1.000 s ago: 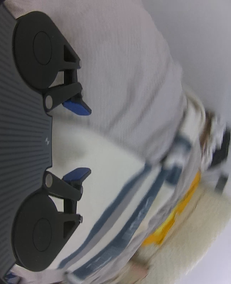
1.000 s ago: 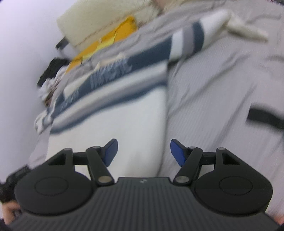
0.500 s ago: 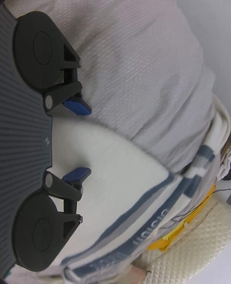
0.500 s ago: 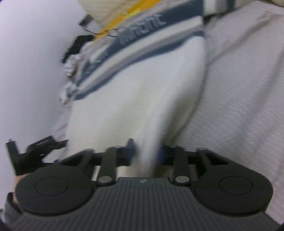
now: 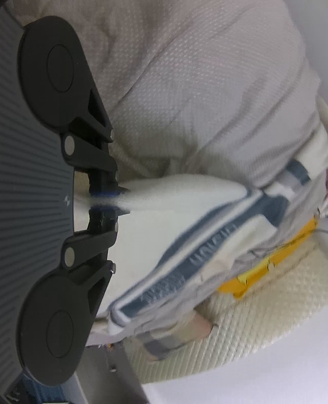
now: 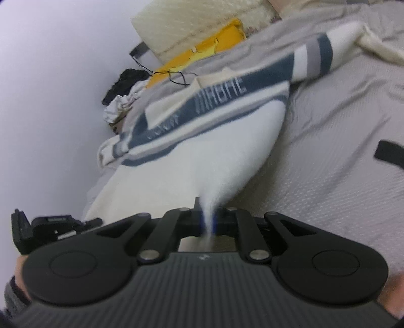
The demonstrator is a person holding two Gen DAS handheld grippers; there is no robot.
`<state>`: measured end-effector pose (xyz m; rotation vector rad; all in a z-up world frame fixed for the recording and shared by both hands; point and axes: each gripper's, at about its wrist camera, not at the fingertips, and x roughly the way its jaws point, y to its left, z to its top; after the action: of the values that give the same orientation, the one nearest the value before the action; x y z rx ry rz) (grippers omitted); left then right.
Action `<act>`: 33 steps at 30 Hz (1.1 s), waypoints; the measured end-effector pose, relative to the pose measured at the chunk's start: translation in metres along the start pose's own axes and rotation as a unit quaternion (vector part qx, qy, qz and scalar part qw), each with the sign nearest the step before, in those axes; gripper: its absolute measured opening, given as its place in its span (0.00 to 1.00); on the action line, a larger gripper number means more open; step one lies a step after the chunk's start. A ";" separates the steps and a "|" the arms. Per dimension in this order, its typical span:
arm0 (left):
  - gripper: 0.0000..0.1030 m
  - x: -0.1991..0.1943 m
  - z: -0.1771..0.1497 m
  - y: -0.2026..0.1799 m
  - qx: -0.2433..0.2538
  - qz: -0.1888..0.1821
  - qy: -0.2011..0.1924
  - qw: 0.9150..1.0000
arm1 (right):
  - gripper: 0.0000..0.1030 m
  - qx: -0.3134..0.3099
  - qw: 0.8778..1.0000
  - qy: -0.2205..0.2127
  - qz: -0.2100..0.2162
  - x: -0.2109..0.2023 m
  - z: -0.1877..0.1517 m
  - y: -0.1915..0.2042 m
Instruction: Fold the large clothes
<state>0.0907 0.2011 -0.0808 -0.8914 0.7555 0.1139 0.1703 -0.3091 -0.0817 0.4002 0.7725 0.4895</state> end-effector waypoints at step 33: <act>0.46 -0.046 -0.059 -0.110 0.279 0.053 -0.040 0.958 | 0.56 -0.099 0.985 -0.113 -0.089 -0.045 -0.001 0.024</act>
<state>0.0668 0.0967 -0.0018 -0.3065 0.7093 0.0269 0.1353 -0.3138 -0.0452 0.1934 0.5287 0.3421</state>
